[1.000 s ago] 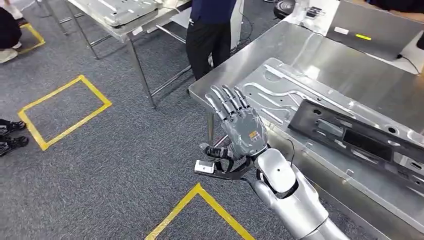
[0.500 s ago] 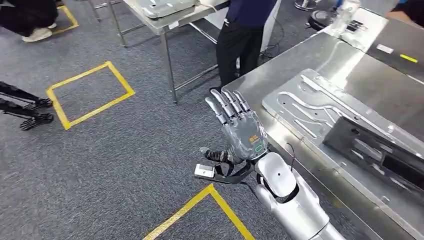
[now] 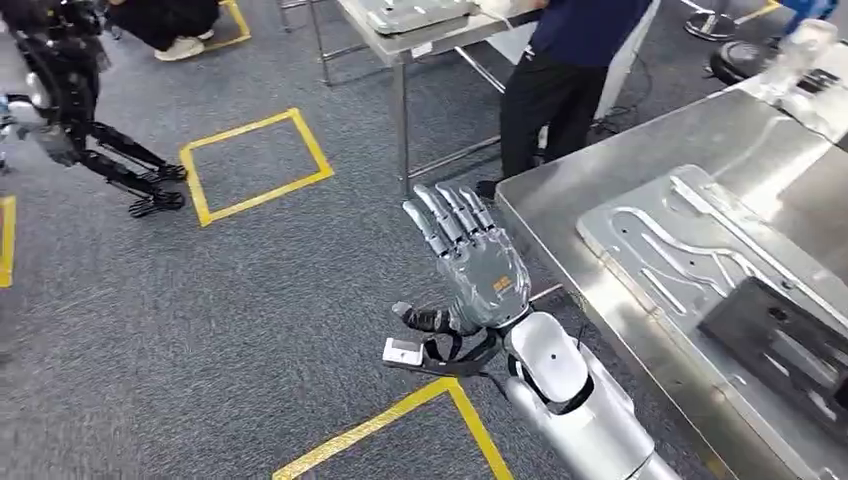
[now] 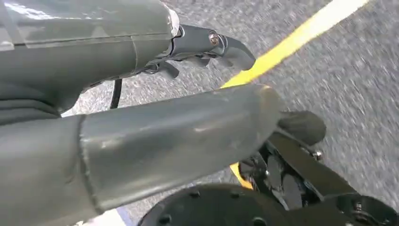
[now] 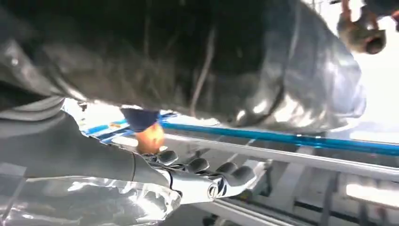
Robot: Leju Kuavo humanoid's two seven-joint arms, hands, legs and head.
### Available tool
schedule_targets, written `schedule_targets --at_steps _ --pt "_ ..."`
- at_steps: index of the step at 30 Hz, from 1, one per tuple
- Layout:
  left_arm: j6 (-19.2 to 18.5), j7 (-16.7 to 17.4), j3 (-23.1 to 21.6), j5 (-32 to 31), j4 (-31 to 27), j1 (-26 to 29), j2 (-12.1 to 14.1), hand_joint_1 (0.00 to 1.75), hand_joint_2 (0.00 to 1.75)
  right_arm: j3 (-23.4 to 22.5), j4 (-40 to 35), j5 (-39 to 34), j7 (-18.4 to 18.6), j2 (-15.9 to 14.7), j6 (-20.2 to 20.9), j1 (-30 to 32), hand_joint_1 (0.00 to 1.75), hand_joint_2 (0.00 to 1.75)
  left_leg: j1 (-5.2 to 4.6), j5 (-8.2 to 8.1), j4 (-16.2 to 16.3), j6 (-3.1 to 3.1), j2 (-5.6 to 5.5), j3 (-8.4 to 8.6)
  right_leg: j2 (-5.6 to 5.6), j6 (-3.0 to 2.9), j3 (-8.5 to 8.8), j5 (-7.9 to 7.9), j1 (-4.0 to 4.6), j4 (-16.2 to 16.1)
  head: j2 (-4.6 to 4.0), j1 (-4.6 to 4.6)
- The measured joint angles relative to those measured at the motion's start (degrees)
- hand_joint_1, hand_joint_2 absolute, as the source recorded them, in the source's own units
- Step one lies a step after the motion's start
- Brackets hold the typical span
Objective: Take the parts from the cabinet and place them on the table.
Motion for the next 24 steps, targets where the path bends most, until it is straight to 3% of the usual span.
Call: schedule_targets --at_steps 1,2,4,7,8,9,10,11,12,13,15,16,17,18,20,21,22,23,24 --pt "0.17 -0.13 0.0 0.09 -0.15 -0.02 0.09 0.0 0.0 0.05 -0.35 0.0 -0.02 0.0 -0.06 0.08 0.0 0.0 0.02 2.02 -5.11 -0.01 1.68 2.83 -0.53 0.32 0.1 -0.38 -0.03 0.39 0.0 0.02" --pt "0.2 -0.39 0.0 0.11 -0.2 -0.22 0.09 0.0 0.0 0.09 -0.77 0.0 -0.07 0.0 -0.11 0.18 0.0 0.0 -0.65 0.71 -6.5 0.52 3.73 3.46 -0.96 0.73 0.06 -0.71 0.32 0.61 0.0 0.0" --pt "0.37 -0.85 0.0 0.24 -0.26 -0.17 0.11 0.0 0.0 0.2 -1.49 0.0 -0.28 0.0 -0.28 0.4 0.0 0.0 -0.65 1.31 -6.71 1.39 2.18 3.25 -1.7 1.14 0.09 -0.88 0.74 0.92 0.0 0.06" --pt "0.35 -2.06 0.0 1.1 -0.33 -0.01 0.09 0.0 0.0 0.5 -2.28 -0.13 -0.63 0.13 -0.33 0.5 0.0 0.0 -0.51 1.56 -6.98 2.46 0.6 3.29 -2.65 1.99 0.34 -1.32 0.37 0.77 0.0 0.04" --pt "0.24 -2.56 0.0 1.45 -0.35 -0.09 0.0 0.0 0.0 0.59 -2.54 -0.22 -0.77 0.15 -0.31 0.43 0.0 0.0 -0.41 1.66 -7.08 2.65 0.03 3.25 0.22 2.21 -0.04 -2.7 0.06 2.24 0.0 0.09" --pt "0.02 -2.93 0.02 1.75 -0.42 -0.21 -0.02 0.0 0.0 0.68 -2.8 -0.42 -0.85 0.17 -0.33 0.39 0.0 0.0 -0.37 1.72 -7.08 3.0 -0.3 3.17 2.26 2.17 -1.38 -4.75 -0.02 5.28 0.0 0.07" --pt "-0.17 -3.15 0.02 2.01 -0.5 -0.4 -0.02 0.0 0.0 0.72 -2.82 -0.55 -0.85 0.15 -0.31 0.43 0.0 0.0 -0.39 1.78 -7.08 3.2 -0.96 3.13 3.46 2.15 -3.78 -7.27 -0.01 10.41 0.0 0.04" --pt "-0.26 -3.32 0.02 2.25 -0.61 -0.52 -0.02 0.0 0.0 0.74 -2.82 -0.63 -0.87 0.09 -0.28 0.58 0.0 0.0 -0.47 1.79 -7.08 3.28 -1.7 3.05 3.92 2.13 -6.23 -9.16 0.07 15.32 0.0 0.07" --pt "-0.33 -3.48 0.04 2.25 -0.7 -0.51 -0.04 0.0 0.0 0.77 -2.82 -0.72 -0.87 0.07 -0.28 0.7 0.0 0.0 -0.61 1.82 -7.08 3.32 -2.46 3.03 4.11 2.05 -8.03 -9.83 0.11 18.54 0.0 0.07" --pt "-0.35 -3.54 0.04 2.25 -0.72 -0.47 -0.09 0.0 0.0 0.83 -2.82 -0.74 -0.87 0.09 -0.28 0.76 0.0 0.0 -0.73 1.84 -7.08 3.34 -3.19 3.06 4.17 1.87 -8.65 -9.15 0.12 19.16 0.0 0.07" --pt "-0.37 -3.54 0.07 2.25 -0.72 -0.46 -0.11 0.0 0.0 0.94 -2.84 -0.81 -0.87 0.09 -0.28 0.74 0.0 0.0 -0.93 1.88 -7.06 3.33 -4.83 3.27 4.51 1.12 -6.19 -4.39 0.28 13.03 0.0 0.07" --pt "-0.37 -3.59 0.07 2.25 -0.74 -0.47 -0.15 0.0 0.0 1.01 -2.89 -0.81 -0.87 0.09 -0.28 0.69 0.0 0.0 -1.01 1.89 -7.06 3.32 -5.64 3.49 5.71 0.42 -3.54 -1.16 0.56 7.2 0.0 0.07" --pt "-0.52 -3.65 0.07 2.38 -0.74 -0.47 -0.35 0.0 0.0 1.05 -2.95 -0.83 -0.9 0.09 -0.28 0.6 0.0 0.0 -0.94 1.91 -7.06 3.27 -6.2 3.5 8.41 -0.31 -1.83 0.59 0.71 2.97 0.0 0.07" --pt "-0.74 -3.74 0.07 2.8 -0.74 -0.58 -0.7 0.0 0.0 1.07 -3.0 -0.9 -0.96 0.09 -0.31 0.57 0.0 0.0 -1.01 2.07 -6.99 2.8 -6.63 3.11 10.94 -0.91 -1.46 0.02 0.46 2.15 0.0 -0.02" --pt "-1.4 -3.13 0.41 4.13 -0.79 -0.72 -0.66 0.0 0.0 1.12 -3.0 -1.29 -1.27 0.15 -0.46 0.54 0.0 0.0 -0.07 2.41 -7.17 2.0 -8.11 2.55 9.71 -0.86 -1.29 0.09 1.0 1.27 0.0 0.09" --pt "-1.49 -2.41 0.65 4.5 -0.79 -0.7 -0.76 0.0 0.0 1.22 -3.0 -1.44 -1.51 0.3 -0.57 0.56 0.0 0.0 0.08 2.63 -7.47 1.61 -8.91 2.51 9.1 -0.94 -1.2 0.08 1.08 1.22 0.0 0.09" --pt "-1.49 -1.79 0.94 4.68 -0.79 -0.63 -0.83 0.0 0.0 1.38 -3.0 -1.6 -1.75 0.64 -0.68 0.63 0.0 0.0 -0.4 2.83 -7.85 1.1 -9.62 2.53 8.19 -0.92 -0.6 0.54 0.81 -0.01 0.0 0.09" --pt "-1.4 -1.18 1.22 4.9 -0.79 -0.58 -0.83 0.0 0.0 1.59 -2.93 -1.7 -1.75 1.07 -0.72 0.76 0.0 0.0 -0.51 2.34 -6.95 1.22 -6.67 2.41 6.92 -0.59 0.17 1.11 0.39 -1.16 0.0 0.09" --pt "-1.38 -0.76 1.44 5.24 -0.79 -0.64 -0.83 0.0 0.0 1.79 -2.84 -1.7 -1.66 1.55 -0.79 0.69 0.0 0.0 -0.73 0.56 -4.72 1.01 -3.58 1.37 6.37 -1.0 0.51 1.26 0.41 -1.75 0.0 0.02"
